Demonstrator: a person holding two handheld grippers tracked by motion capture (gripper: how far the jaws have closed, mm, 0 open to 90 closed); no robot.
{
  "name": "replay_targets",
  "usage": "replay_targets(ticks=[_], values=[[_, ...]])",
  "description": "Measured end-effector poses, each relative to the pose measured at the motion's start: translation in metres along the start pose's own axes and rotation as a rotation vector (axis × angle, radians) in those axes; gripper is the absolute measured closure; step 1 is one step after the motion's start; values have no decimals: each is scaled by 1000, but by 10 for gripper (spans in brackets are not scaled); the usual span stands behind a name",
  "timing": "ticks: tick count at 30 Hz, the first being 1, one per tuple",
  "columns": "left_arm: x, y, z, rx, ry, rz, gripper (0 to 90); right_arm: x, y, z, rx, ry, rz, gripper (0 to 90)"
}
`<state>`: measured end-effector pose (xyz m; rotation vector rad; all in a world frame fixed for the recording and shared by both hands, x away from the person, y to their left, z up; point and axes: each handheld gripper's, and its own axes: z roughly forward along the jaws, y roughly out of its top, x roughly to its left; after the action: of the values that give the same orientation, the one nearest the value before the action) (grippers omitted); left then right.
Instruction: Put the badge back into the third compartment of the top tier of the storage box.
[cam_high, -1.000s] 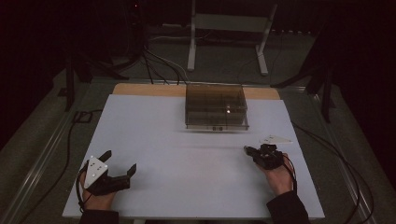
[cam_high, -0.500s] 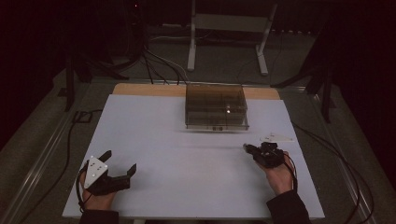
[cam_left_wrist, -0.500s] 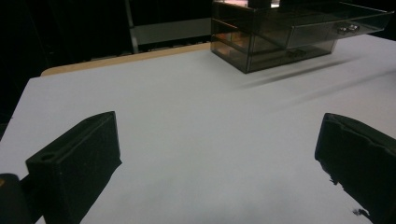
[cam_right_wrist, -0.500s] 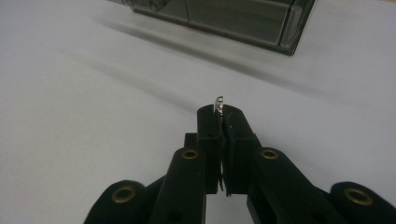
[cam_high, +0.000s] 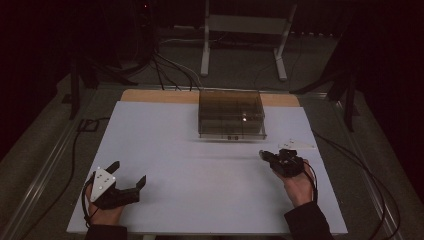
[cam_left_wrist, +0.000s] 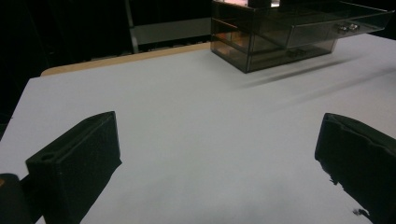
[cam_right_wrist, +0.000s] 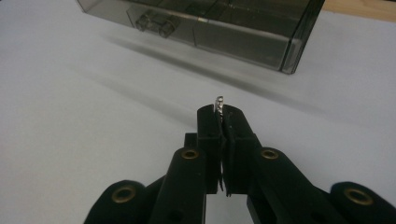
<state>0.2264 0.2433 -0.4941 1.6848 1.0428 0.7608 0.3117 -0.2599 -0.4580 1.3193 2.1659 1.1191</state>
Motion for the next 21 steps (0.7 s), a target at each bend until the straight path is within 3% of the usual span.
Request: replay_targets(ticks=[21], values=[[0,0,0,1,0,2,9,3,19,-5,-53,3,2,879]])
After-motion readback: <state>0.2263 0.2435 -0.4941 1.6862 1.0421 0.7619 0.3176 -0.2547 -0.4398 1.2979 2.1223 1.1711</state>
